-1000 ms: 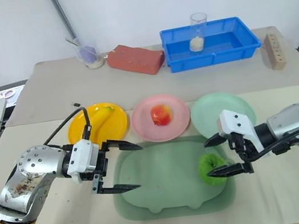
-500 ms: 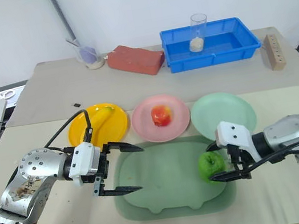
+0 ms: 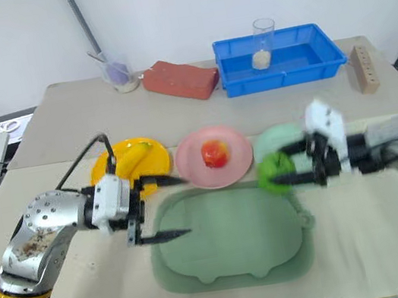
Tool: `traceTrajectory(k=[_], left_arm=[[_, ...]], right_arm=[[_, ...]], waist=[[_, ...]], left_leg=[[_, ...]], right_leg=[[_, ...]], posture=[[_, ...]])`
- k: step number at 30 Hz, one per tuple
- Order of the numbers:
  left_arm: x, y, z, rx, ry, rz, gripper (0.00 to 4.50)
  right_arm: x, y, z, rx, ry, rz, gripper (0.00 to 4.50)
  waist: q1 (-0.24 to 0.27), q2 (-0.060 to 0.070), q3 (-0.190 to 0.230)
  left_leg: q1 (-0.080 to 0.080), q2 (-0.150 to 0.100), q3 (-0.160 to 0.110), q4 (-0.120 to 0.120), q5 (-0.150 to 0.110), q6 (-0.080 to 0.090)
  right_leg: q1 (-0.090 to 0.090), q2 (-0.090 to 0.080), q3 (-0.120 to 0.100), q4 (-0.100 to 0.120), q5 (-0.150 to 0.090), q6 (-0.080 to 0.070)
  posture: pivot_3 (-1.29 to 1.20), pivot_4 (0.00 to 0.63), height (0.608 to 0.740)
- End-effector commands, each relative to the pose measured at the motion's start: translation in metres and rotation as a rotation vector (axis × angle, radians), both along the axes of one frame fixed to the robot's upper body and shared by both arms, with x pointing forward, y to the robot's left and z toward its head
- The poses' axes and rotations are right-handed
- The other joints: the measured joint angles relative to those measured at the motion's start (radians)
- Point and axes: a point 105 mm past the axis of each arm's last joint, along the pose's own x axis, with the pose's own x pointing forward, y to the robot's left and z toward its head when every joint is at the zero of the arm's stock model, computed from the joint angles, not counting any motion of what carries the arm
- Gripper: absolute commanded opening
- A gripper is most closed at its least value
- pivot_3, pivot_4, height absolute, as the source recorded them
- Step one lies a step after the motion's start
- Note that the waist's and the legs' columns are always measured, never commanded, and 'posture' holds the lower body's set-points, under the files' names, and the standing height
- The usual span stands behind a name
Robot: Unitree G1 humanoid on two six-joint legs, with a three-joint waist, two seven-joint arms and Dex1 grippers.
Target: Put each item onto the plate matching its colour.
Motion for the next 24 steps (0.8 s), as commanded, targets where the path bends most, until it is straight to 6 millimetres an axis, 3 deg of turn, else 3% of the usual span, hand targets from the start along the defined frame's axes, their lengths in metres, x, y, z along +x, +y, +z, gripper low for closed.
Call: traceTrajectory(k=[1,3,7,14,16,18,24], left_arm=[[0.019,-0.001,0.019,-0.107,-0.011,0.108,4.50],[0.027,-0.004,0.023,-0.147,-0.009,0.145,4.50],[0.025,-0.011,0.024,-0.178,0.030,0.138,4.50],[0.017,-0.014,0.020,-0.174,0.042,0.118,4.50],[0.014,-0.014,0.018,-0.166,0.051,0.112,4.50],[0.012,-0.013,0.016,-0.160,0.056,0.109,4.50],[0.017,-0.009,0.016,-0.157,0.042,0.142,4.50]], right_arm=[[0.033,-0.036,0.010,-0.009,-0.118,-0.253,2.86],[0.047,-0.050,0.007,-0.064,-0.167,-0.341,2.86],[0.059,-0.056,-0.006,-0.096,-0.136,-0.373,2.86],[0.059,-0.052,-0.034,-0.076,0.004,-0.379,2.86],[0.058,-0.052,-0.037,-0.076,0.024,-0.375,3.87],[0.057,-0.052,-0.038,-0.071,0.036,-0.370,4.47],[0.053,-0.060,-0.021,-0.048,0.001,-0.352,4.47]], waist=[[0.002,0.000,0.000],[0.001,0.001,-0.001],[-0.006,0.003,-0.001],[-0.008,0.005,-0.001],[-0.006,0.005,-0.001],[-0.004,0.005,-0.001],[-0.006,0.005,-0.001]], left_leg=[[0.000,0.000,0.000,0.000,0.000,0.000],[-0.002,-0.001,0.000,0.000,-0.001,0.001],[-0.003,-0.001,0.000,-0.001,-0.001,0.002],[-0.001,-0.001,0.000,0.000,-0.001,0.002],[-0.002,-0.001,0.000,0.000,-0.001,0.001],[-0.002,-0.001,0.000,0.000,0.000,0.001],[-0.002,-0.001,0.000,0.000,0.000,0.001]], right_leg=[[0.000,0.000,0.000,0.000,0.000,0.000],[0.000,0.000,0.001,-0.001,0.000,0.000],[0.001,0.000,0.002,0.002,0.000,0.001],[0.001,0.000,0.002,0.003,0.000,0.001],[0.002,0.000,0.002,0.002,0.000,0.001],[0.002,0.000,0.002,0.002,0.000,0.001],[0.002,0.000,0.002,0.002,0.000,0.001]], posture=[[0.00,0.150,0.740],[0.00,0.150,0.740],[0.00,0.150,0.740],[0.00,0.150,0.740],[0.00,0.150,0.740],[0.00,0.150,0.740],[0.00,0.150,0.740]])
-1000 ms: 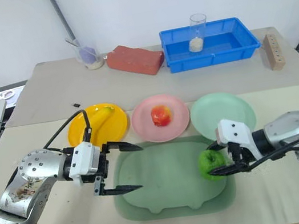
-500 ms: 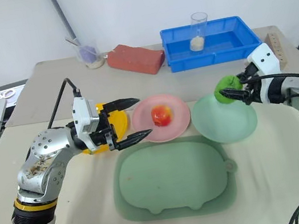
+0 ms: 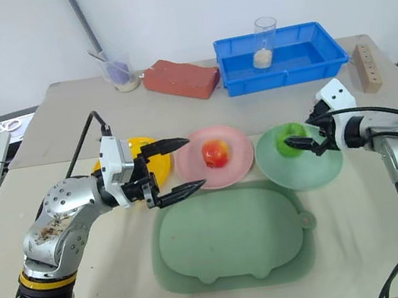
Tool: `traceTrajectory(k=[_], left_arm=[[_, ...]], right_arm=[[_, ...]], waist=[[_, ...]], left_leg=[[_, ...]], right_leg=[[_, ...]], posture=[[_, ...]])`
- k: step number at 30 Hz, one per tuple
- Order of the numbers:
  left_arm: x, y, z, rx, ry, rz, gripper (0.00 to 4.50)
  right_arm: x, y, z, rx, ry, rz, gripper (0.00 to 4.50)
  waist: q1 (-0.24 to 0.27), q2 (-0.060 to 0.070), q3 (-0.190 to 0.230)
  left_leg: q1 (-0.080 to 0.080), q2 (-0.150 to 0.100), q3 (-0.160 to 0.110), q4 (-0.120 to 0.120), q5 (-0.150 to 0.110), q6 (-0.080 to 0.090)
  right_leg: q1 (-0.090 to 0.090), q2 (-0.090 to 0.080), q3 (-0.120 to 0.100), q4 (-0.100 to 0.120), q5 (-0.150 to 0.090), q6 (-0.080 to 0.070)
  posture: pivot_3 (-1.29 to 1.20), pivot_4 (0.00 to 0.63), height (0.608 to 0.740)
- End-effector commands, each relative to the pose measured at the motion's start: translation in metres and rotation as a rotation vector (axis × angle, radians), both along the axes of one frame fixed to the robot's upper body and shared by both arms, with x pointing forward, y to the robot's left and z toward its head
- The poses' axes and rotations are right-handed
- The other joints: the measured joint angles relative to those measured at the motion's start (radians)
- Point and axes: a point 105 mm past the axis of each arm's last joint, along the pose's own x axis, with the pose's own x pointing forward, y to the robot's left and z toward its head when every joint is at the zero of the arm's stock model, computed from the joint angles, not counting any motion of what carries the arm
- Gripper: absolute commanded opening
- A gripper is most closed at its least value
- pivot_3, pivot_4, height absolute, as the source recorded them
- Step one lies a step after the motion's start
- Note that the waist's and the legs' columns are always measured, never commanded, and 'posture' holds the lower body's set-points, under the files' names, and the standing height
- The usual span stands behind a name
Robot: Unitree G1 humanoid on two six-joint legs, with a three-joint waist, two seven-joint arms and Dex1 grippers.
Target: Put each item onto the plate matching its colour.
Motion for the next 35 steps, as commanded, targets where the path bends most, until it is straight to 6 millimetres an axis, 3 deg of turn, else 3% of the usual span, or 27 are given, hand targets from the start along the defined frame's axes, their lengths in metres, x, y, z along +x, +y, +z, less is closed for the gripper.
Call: traceTrajectory(k=[1,5,7,9,11,14,16,20,26,30,35], left_arm=[[0.001,0.004,0.008,-0.001,-0.044,0.025,4.50],[0.009,0.020,0.005,-0.002,0.002,0.115,4.50],[0.025,0.038,0.007,-0.024,0.027,0.236,4.50],[0.045,0.062,0.013,-0.064,0.021,0.399,4.50],[0.071,0.097,0.019,-0.118,0.007,0.628,4.50],[0.099,0.174,0.019,-0.179,-0.013,1.048,4.50],[0.099,0.225,0.009,-0.206,-0.005,1.276,4.50],[0.085,0.284,-0.021,-0.221,0.009,1.547,4.50],[0.064,0.325,-0.057,-0.227,0.062,1.763,4.50],[0.059,0.327,-0.069,-0.223,0.079,1.786,4.50],[0.059,0.325,-0.072,-0.237,0.092,1.778,4.50]], right_arm=[[-0.004,-0.010,0.032,0.009,-0.088,0.005,4.47],[-0.011,-0.022,0.062,0.122,-0.178,-0.040,4.47],[-0.011,-0.040,0.076,0.188,-0.262,-0.135,4.47],[-0.011,-0.061,0.077,0.180,-0.337,-0.251,4.47],[-0.012,-0.086,0.066,0.116,-0.399,-0.374,4.47],[-0.013,-0.116,0.048,0.009,-0.477,-0.526,4.47],[-0.014,-0.133,0.040,-0.105,-0.542,-0.614,4.47],[-0.016,-0.152,0.011,-0.155,-0.568,-0.768,4.47],[-0.017,-0.166,-0.020,-0.109,-0.542,-0.927,4.47],[-0.017,-0.177,-0.021,-0.098,-0.546,-1.014,4.47],[-0.009,-0.171,-0.027,-0.088,-0.537,-1.011,4.47]], waist=[[0.000,0.000,0.000],[-0.001,0.000,0.000],[-0.001,0.000,0.000],[0.000,0.000,0.000],[0.001,-0.002,0.001],[-0.002,-0.003,0.000],[-0.007,-0.001,0.000],[-0.016,0.000,0.000],[-0.016,0.000,0.000],[-0.005,0.001,-0.001],[-0.004,0.000,-0.001]], left_leg=[[0.000,0.000,0.000,0.000,0.000,0.000],[0.000,0.000,0.000,0.000,0.000,0.000],[0.000,0.000,0.000,-0.001,0.000,0.000],[0.001,0.000,0.000,0.000,0.000,0.000],[0.002,0.000,-0.001,0.000,0.000,0.000],[0.002,0.000,-0.001,0.000,0.000,0.000],[0.001,-0.001,0.000,-0.001,0.000,0.000],[0.002,-0.001,0.001,-0.003,0.000,0.000],[0.004,-0.001,0.001,-0.003,0.001,-0.003],[0.004,-0.002,0.001,-0.003,0.001,-0.003],[0.004,-0.002,0.001,-0.003,0.002,-0.003]], right_leg=[[0.000,0.000,0.000,0.000,0.000,0.000],[0.000,0.000,0.000,0.000,0.000,0.000],[0.000,0.000,0.000,0.000,0.000,0.000],[0.000,0.000,0.000,0.000,0.000,0.000],[0.000,0.000,0.000,0.000,0.000,0.000],[0.000,0.000,0.000,-0.001,0.000,0.000],[0.000,-0.001,0.001,-0.001,0.000,0.001],[-0.001,-0.001,0.002,0.000,0.000,0.001],[0.001,-0.001,0.001,0.000,0.000,0.001],[0.000,-0.003,0.001,0.000,0.000,0.001],[0.002,-0.003,0.001,0.000,0.000,0.001]], posture=[[0.00,0.150,0.740],[0.00,0.150,0.740],[0.00,0.150,0.740],[0.00,0.150,0.740],[0.00,0.150,0.740],[0.00,0.150,0.740],[0.00,0.150,0.740],[0.00,0.150,0.740],[0.00,0.150,0.740],[0.00,0.150,0.740],[0.00,0.150,0.740]])
